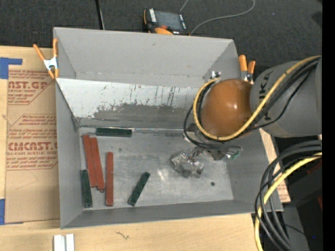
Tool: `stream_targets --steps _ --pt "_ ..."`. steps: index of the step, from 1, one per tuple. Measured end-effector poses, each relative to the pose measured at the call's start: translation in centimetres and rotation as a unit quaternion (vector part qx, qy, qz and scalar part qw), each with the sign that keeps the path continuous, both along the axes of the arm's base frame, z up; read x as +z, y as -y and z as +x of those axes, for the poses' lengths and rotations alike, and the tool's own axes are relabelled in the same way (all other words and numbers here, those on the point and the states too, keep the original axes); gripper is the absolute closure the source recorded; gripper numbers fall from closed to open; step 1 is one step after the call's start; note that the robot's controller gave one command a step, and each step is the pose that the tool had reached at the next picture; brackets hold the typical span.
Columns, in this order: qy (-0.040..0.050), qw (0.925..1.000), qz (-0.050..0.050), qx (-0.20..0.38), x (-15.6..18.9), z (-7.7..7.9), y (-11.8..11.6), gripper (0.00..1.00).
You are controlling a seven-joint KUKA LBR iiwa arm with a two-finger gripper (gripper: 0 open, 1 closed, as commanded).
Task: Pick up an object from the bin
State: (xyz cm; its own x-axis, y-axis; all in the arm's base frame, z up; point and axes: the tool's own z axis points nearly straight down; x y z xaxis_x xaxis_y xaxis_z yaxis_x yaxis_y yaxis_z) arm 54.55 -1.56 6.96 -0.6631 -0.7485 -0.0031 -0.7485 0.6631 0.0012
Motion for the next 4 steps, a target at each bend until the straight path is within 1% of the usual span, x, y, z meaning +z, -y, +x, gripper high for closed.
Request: stream_targets --steps 1,2,3,4 --pt "0.0036 0.9909 -0.001 -0.135 10.8 1.0 4.7 1.0" --pt "-0.0039 0.989 -0.001 -0.148 8.2 -6.5 4.1 1.0" --pt "-0.0008 0.989 -0.001 -0.148 8.3 -6.3 4.2 0.0" --pt "-0.0026 0.9873 0.001 -0.159 3.8 -5.6 -7.0 0.0"
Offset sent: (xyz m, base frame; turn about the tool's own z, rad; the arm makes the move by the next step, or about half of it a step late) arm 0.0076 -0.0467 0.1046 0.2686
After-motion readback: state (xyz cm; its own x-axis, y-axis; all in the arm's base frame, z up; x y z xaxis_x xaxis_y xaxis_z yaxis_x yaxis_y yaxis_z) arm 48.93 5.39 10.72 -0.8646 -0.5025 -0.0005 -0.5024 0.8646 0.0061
